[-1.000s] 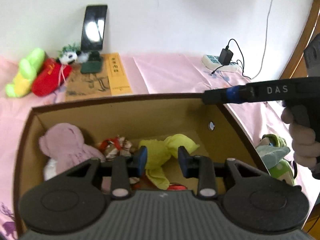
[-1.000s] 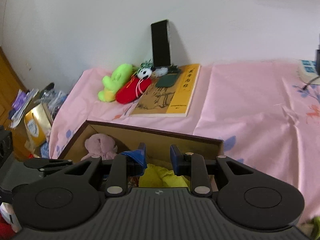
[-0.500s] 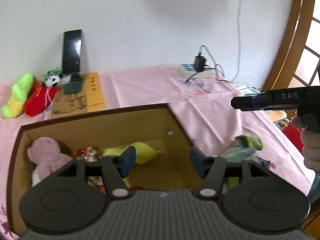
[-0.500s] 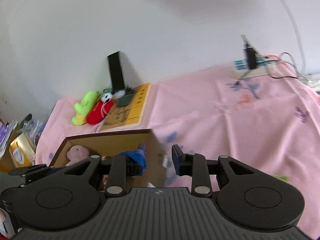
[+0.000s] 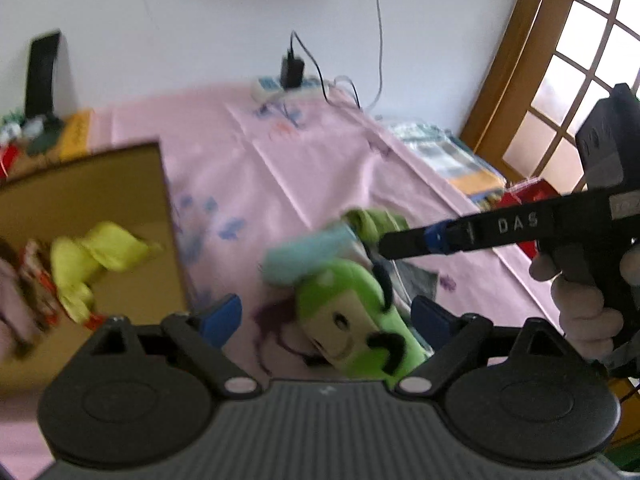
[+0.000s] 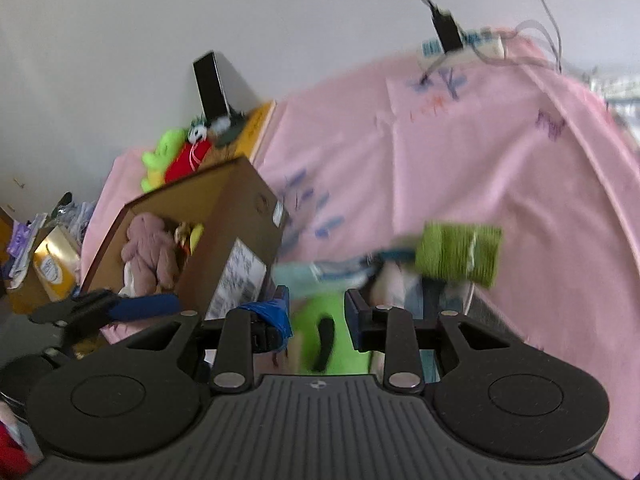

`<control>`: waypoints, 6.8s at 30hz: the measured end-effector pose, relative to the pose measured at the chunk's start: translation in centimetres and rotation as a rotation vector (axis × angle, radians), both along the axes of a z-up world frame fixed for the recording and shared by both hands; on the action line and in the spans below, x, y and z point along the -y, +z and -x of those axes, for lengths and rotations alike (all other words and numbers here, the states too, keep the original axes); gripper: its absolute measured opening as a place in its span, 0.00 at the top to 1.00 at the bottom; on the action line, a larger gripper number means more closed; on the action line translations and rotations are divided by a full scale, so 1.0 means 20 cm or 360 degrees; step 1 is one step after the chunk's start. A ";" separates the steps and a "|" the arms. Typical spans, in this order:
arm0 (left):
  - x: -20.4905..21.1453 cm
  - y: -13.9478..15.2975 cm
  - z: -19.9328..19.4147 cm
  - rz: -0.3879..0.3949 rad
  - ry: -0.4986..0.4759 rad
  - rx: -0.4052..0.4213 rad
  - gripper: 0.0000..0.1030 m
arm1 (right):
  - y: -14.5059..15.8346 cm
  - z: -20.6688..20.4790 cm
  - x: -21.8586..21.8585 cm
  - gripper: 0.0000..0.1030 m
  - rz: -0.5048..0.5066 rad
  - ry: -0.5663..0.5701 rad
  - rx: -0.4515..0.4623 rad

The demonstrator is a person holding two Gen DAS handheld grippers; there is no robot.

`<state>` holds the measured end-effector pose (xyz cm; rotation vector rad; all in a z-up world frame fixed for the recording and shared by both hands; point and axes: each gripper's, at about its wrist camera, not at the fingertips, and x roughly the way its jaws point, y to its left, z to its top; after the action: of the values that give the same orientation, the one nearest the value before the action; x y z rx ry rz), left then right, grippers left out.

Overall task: Organize soft objects
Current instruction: 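Close the right gripper on the green plush toy's head, then lift and carry the green plush toy into the brown box, then lower the green plush toy into the box and open the right gripper, then move the right gripper back to the pile onto the green rolled towel, then close the right gripper on the green rolled towel and lift it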

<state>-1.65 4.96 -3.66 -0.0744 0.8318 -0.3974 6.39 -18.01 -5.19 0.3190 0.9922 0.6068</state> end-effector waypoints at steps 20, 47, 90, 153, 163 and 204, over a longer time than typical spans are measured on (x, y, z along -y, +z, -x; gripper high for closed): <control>0.17 -0.31 -0.17 0.0077 0.0070 -0.0206 0.16 | -0.25 -0.08 0.00 0.83 -0.0120 0.0226 -0.0205; 0.27 0.02 0.08 0.0020 0.0038 0.0091 0.32 | -0.12 0.13 0.28 0.82 -0.0422 0.0184 -0.0292; -0.84 -0.14 -0.58 0.0041 -0.0016 -0.0291 0.33 | 0.06 -0.33 -1.18 0.85 0.0446 0.0322 -0.0078; -0.27 0.18 0.28 -0.0447 0.0834 0.0001 0.06 | 0.18 0.34 -0.47 0.83 0.0036 0.0362 0.0336; 0.11 0.00 0.20 -0.0281 0.0433 -0.0058 0.06 | -0.05 0.30 -0.09 0.83 0.0059 0.0169 0.0167; 0.61 -0.28 -0.63 0.0025 -0.0064 -0.0156 0.95 | -0.47 -0.40 0.51 0.97 -0.0421 -0.0328 -0.0412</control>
<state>10.92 -7.24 -9.25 -0.0926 0.9278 -0.4410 14.34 -28.17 -14.59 0.7396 1.1107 0.5165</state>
